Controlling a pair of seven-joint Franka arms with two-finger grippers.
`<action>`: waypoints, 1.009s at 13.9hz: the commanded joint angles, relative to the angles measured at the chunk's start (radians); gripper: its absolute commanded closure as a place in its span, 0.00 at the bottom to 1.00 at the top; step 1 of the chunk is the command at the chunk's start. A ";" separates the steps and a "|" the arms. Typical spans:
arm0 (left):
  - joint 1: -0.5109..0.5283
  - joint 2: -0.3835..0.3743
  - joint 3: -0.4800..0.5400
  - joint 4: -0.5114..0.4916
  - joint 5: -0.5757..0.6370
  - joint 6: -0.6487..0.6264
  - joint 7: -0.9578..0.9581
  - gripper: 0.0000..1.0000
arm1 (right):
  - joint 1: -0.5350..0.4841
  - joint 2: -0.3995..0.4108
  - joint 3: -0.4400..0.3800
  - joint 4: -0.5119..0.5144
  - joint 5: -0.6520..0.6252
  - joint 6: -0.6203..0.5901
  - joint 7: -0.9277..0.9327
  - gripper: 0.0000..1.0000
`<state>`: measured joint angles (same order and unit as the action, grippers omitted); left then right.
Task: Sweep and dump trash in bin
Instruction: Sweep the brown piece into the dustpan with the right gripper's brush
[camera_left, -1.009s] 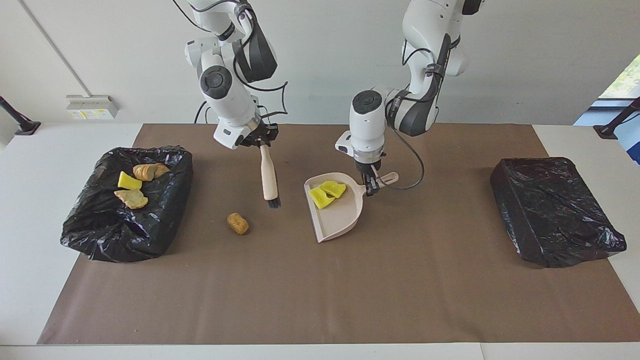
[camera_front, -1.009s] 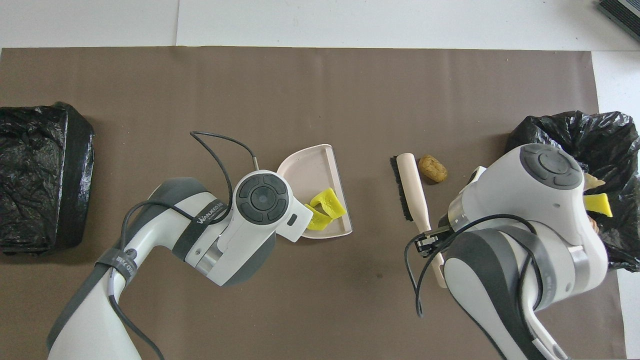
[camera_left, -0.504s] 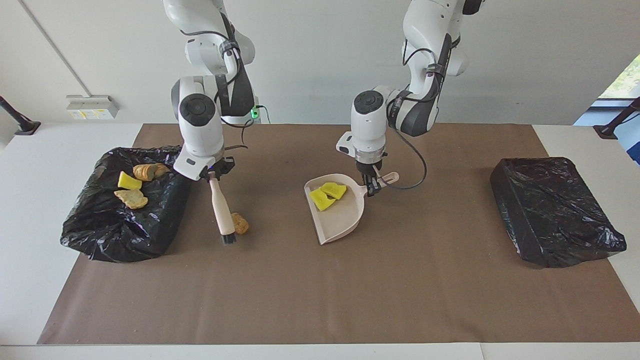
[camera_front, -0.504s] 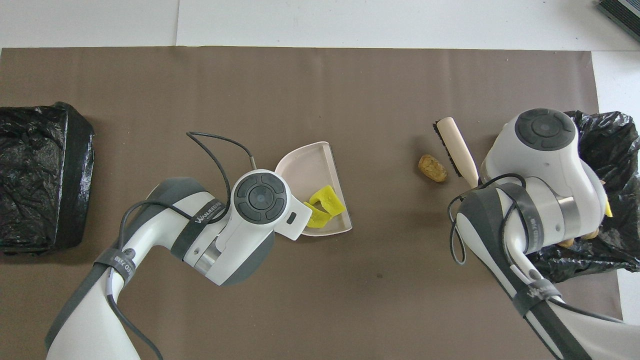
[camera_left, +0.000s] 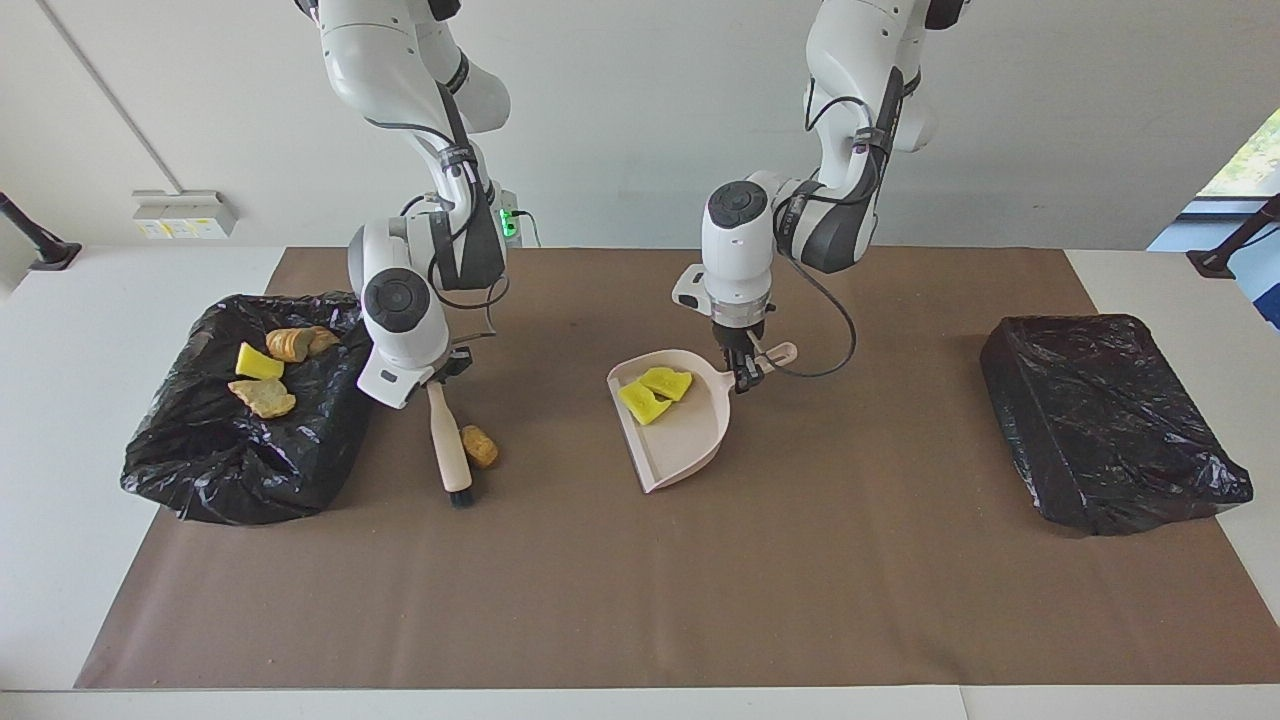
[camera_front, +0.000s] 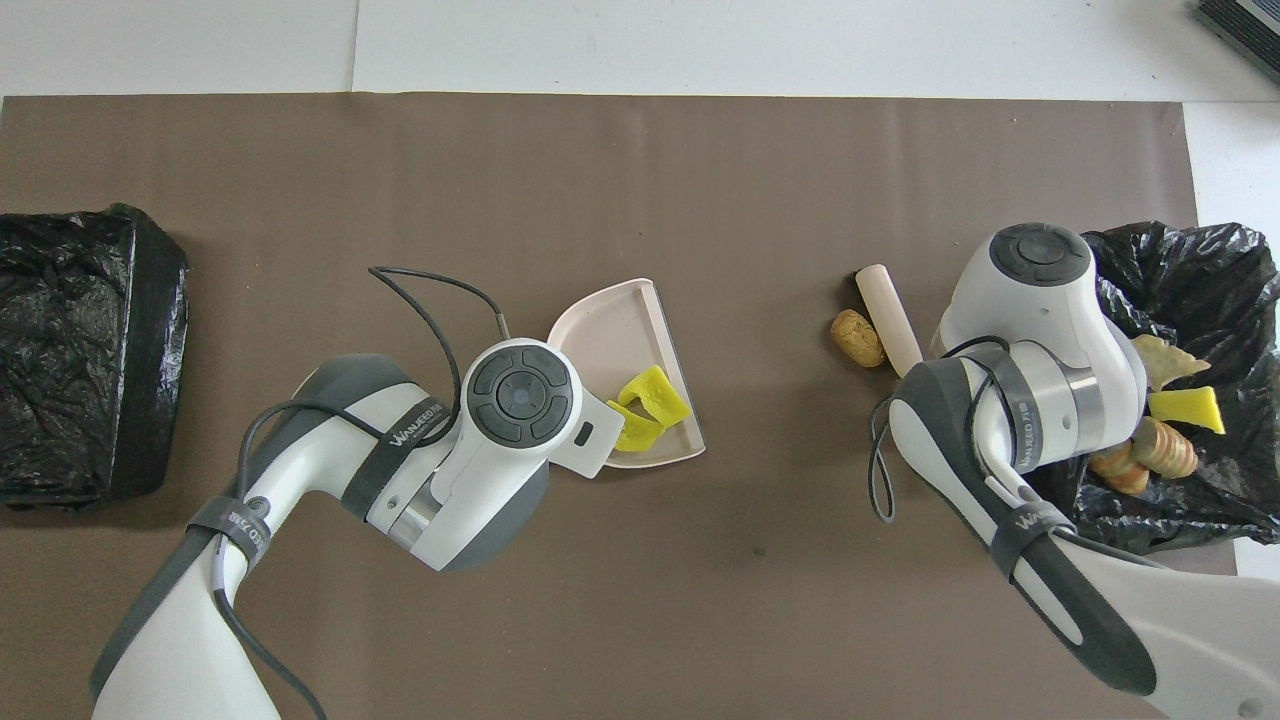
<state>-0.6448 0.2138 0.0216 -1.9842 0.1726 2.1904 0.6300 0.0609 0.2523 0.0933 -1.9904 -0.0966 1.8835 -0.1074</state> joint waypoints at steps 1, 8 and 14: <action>0.007 -0.030 0.000 -0.038 -0.007 0.017 -0.015 1.00 | 0.084 -0.050 0.006 -0.079 0.110 -0.001 -0.009 1.00; 0.007 -0.031 0.000 -0.039 -0.007 0.012 -0.012 1.00 | 0.275 -0.085 0.011 -0.131 0.561 0.016 -0.023 1.00; 0.053 -0.025 -0.002 -0.030 -0.007 0.017 0.049 1.00 | 0.332 -0.172 0.014 -0.093 0.344 -0.062 0.367 1.00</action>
<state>-0.6197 0.2138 0.0225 -1.9856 0.1723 2.1901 0.6384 0.3953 0.1439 0.1056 -2.0764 0.2989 1.8693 0.1211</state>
